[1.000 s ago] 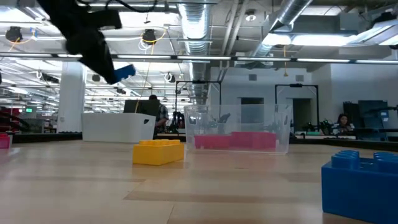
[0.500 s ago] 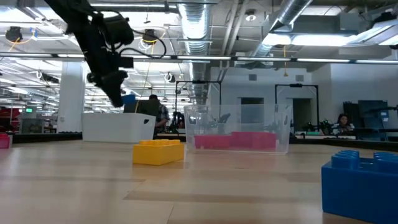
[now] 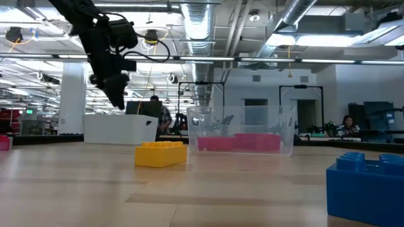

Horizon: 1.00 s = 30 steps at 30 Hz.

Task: Sort & place blocks by color
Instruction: Put the red game piece into the transparent bin

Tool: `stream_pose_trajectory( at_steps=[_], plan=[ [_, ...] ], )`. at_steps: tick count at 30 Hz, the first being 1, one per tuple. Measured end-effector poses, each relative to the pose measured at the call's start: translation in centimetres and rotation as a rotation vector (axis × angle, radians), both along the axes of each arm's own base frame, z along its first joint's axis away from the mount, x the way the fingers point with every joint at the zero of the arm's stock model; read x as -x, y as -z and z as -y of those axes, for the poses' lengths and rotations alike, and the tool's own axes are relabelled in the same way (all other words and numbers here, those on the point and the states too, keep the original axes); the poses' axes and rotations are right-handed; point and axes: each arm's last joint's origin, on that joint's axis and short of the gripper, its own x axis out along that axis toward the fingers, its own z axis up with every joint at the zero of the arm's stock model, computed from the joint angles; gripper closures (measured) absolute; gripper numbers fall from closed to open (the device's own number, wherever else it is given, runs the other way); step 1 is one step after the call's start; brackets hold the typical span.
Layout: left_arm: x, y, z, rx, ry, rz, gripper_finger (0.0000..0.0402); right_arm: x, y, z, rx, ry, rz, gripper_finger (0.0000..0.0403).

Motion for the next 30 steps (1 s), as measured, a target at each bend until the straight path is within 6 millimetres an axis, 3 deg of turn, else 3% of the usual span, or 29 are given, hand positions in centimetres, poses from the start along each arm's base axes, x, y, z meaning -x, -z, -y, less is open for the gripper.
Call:
stream_pose_trajectory(
  at_steps=[5, 10, 14, 17, 20, 27, 30],
  plan=[
    [-0.1, -2.8, 1.2, -0.009, 0.043, 0.112, 0.0117, 0.1, 0.1, -0.3, 0.002, -0.007, -0.007, 0.0336],
    [0.8, -5.7, 4.2, -0.078, 0.112, 0.242, 0.0139, 0.1, 0.1, -0.3, 0.003, -0.01, -0.007, 0.0336],
    [2.2, -6.8, 6.7, -0.04, 0.148, 0.303, 0.0159, 0.1, 0.1, -0.3, 0.002, -0.007, -0.007, 0.0336],
    [3.3, -6.7, 8.4, 0.034, 0.18, 0.272, 0.0168, 0.1, 0.1, -0.2, -0.006, -0.007, -0.007, 0.0336],
    [4.5, -5.7, 10.3, 0.103, 0.199, 0.111, 0.0179, 0.1, 0.1, -0.2, -0.014, -0.008, -0.004, 0.0336],
    [5.9, -4.4, 14.1, 0.346, 0.117, -0.093, 0.0204, 0.1, 0.1, -0.2, -0.023, -0.009, -0.003, 0.0336],
    [6.6, -3.9, 14.9, 0.364, 0.065, -0.236, 0.021, 0.1, 0.1, -0.2, -0.026, -0.01, -0.003, 0.0336]
  ],
)
